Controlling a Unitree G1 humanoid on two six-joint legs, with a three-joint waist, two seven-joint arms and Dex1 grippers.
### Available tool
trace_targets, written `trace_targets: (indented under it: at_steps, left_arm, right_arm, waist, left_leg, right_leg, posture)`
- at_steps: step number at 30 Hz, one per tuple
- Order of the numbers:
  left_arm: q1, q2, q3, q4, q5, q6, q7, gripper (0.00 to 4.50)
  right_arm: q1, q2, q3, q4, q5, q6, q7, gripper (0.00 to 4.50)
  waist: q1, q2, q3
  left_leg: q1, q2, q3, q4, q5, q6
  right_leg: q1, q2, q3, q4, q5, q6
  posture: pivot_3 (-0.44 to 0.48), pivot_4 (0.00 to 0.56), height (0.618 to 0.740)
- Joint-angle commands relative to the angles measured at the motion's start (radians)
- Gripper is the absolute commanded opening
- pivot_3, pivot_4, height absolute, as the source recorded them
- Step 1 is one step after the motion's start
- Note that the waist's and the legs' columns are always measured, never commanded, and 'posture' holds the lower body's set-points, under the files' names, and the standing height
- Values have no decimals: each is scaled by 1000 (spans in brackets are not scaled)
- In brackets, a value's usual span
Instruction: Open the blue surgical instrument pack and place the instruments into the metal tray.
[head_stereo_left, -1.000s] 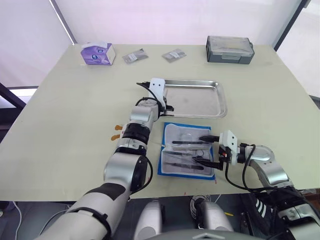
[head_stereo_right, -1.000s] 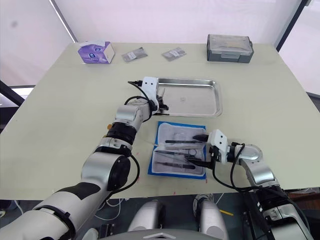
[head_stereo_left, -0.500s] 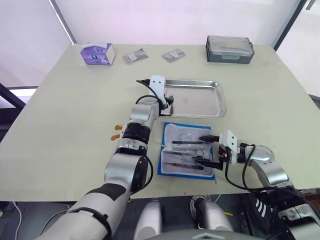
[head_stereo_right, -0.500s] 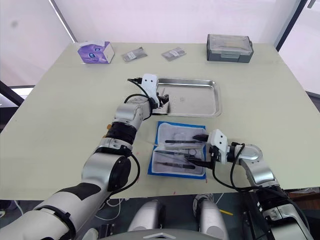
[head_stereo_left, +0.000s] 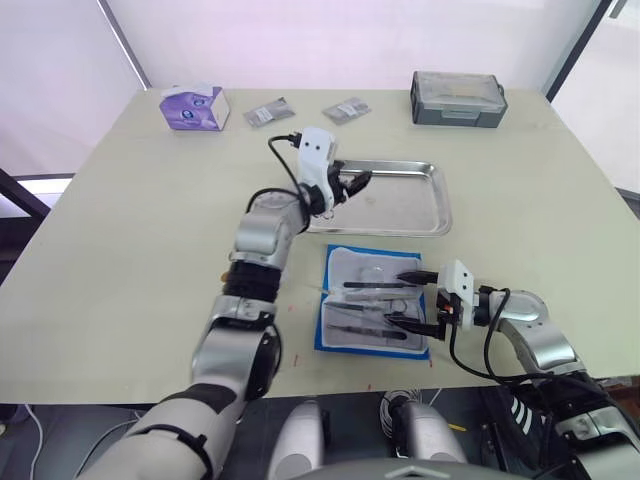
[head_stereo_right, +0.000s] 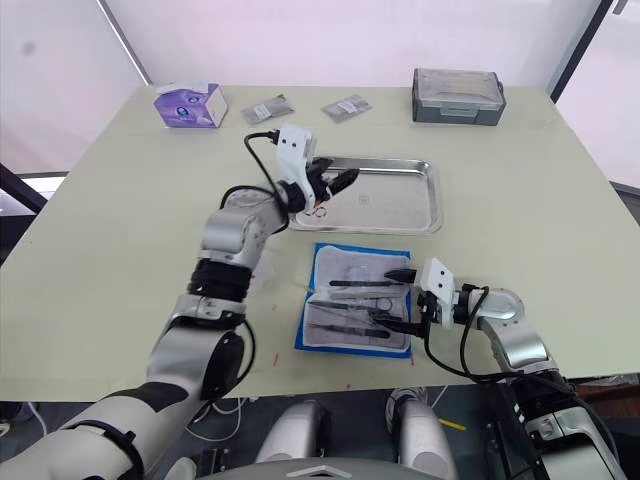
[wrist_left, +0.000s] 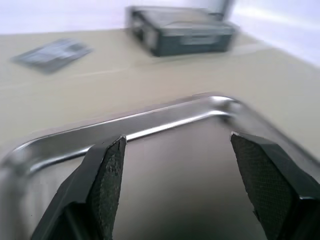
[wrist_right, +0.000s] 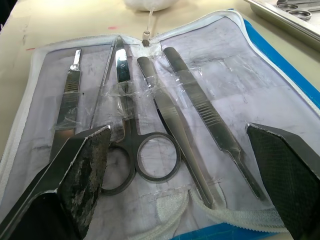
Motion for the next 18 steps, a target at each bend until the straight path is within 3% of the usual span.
trace_targets:
  at_steps: [1, 5, 10, 18]
  left_arm:
    - [17, 95, -48, -77, -29, -64, -232, 3517]
    - [62, 189, -110, -98, -34, -149, -455, 3517]
    - [102, 232, -177, -113, -49, -184, -655, 3517]
    - [100, 272, -302, 30, 95, -456, -800, 3517]
  right_arm:
    - [45, -11, 27, 100, -51, 44, -11, 4500]
    - [39, -9, 25, 108, -52, 41, -8, 4500]
    - [36, -7, 24, 113, -53, 38, -7, 4500]
    - [42, -9, 20, 103, -53, 40, -13, 4500]
  waist:
    - [3, 0, 0]
    - [4, 0, 0]
    - [5, 0, 0]
    - [5, 0, 0]
  left_leg:
    - [0, 0, 0, 0, 0, 0]
    - [0, 0, 0, 0, 0, 1]
    - [0, 0, 0, 0, -2, 4]
    - [0, 0, 0, 0, -3, 5]
  right_leg:
    - [0, 0, 0, 0, 0, 0]
    - [0, 0, 0, 0, 0, 0]
    - [0, 0, 0, 0, 0, 0]
    - [0, 0, 0, 0, 0, 0]
  posture:
    - [0, 150, 727]
    - [0, 150, 727]
    - [0, 150, 727]
    - [0, 150, 727]
